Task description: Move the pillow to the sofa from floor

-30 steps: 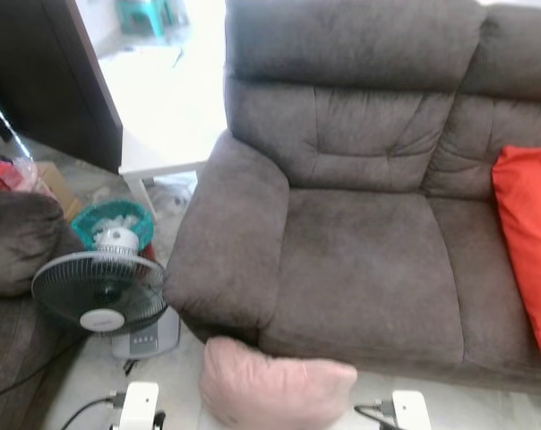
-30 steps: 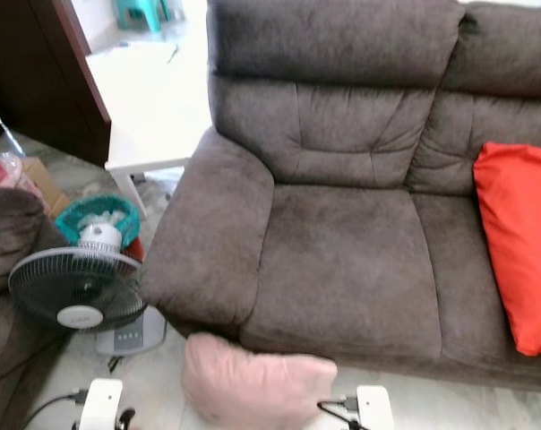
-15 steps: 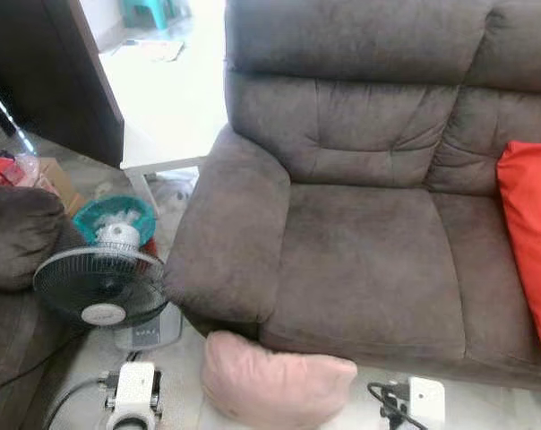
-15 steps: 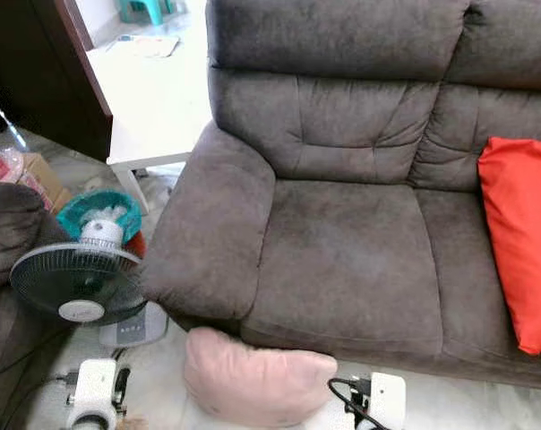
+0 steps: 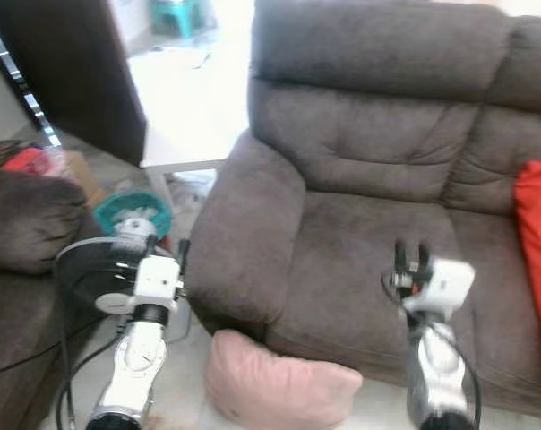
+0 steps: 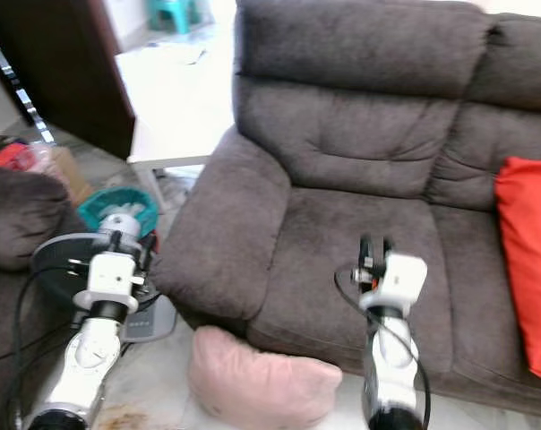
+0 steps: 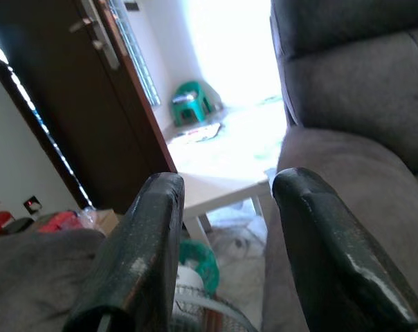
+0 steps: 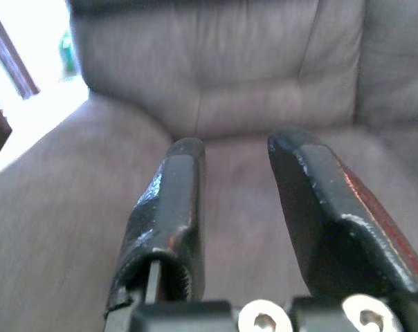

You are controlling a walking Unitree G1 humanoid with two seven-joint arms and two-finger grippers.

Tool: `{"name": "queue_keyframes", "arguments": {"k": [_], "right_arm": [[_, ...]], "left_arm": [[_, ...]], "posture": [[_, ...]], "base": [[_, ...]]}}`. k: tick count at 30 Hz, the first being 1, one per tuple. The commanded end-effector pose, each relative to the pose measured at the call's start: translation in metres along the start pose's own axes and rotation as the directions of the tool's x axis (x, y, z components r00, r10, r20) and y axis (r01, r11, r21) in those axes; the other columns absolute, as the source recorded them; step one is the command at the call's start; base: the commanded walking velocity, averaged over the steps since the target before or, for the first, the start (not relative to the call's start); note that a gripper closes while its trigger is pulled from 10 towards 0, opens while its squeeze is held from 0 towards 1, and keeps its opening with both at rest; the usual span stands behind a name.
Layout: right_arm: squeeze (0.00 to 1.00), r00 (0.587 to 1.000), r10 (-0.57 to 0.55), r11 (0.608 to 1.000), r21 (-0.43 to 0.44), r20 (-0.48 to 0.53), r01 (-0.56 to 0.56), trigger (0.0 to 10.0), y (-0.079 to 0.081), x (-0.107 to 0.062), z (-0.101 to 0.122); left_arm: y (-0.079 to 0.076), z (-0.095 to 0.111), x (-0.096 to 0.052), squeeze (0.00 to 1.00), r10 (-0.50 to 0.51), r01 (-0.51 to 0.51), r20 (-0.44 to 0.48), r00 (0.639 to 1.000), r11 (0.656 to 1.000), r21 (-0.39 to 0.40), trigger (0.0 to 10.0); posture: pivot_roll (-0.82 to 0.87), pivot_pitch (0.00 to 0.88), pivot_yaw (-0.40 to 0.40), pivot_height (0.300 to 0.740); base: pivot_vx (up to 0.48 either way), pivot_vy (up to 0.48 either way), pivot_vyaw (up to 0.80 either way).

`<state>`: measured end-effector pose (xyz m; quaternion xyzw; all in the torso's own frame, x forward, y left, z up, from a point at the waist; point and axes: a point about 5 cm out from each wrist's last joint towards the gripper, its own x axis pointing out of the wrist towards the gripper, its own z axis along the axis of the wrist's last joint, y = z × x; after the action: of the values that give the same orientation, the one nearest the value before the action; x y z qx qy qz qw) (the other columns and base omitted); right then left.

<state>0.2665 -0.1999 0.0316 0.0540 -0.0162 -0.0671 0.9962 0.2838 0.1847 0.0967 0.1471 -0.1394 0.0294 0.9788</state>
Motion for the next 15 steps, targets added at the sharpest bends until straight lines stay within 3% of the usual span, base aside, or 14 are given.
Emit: {"name": "queue_keyframes", "arguments": {"k": [1, 7, 9, 15], "right_arm": [[0.0, 0.998, -0.007, 1.0, 0.0, 0.068, 0.008, 10.0, -0.004, 0.005, 0.015], [0.0, 0.998, -0.001, 1.0, -0.01, 0.069, 0.002, 10.0, -0.006, -0.01, 0.021], [0.0, 0.998, -0.019, 1.0, -0.024, 0.053, 0.02, 10.0, -0.014, -0.015, 0.018], [0.0, 0.999, -0.04, 0.999, -0.029, 0.029, 0.041, 10.0, -0.019, -0.011, 0.017]], "left_arm": [[0.002, 0.0, -0.005, 0.0, -0.004, 0.004, -0.024, 1.0, 1.0, 0.001, 10.0], [0.008, 0.003, -0.018, 0.0, 0.011, -0.011, -0.038, 0.999, 1.0, 0.009, 10.0], [0.01, 0.002, -0.022, 0.0, 0.012, -0.011, -0.055, 0.998, 1.0, 0.013, 10.0], [0.009, 0.0, -0.016, 0.0, 0.008, -0.007, -0.082, 0.997, 1.0, 0.008, 10.0]], "posture": [[0.14, 0.002, 0.0, 0.74], [0.15, 0.0, -0.003, 0.74], [0.14, 0.014, -0.007, 0.74], [0.14, 0.032, -0.014, 0.74]], "base": [[0.0, 0.0, 0.0], [0.0, 0.0, 0.0], [0.0, 0.0, 0.0], [0.0, 0.0, 0.0]]}}
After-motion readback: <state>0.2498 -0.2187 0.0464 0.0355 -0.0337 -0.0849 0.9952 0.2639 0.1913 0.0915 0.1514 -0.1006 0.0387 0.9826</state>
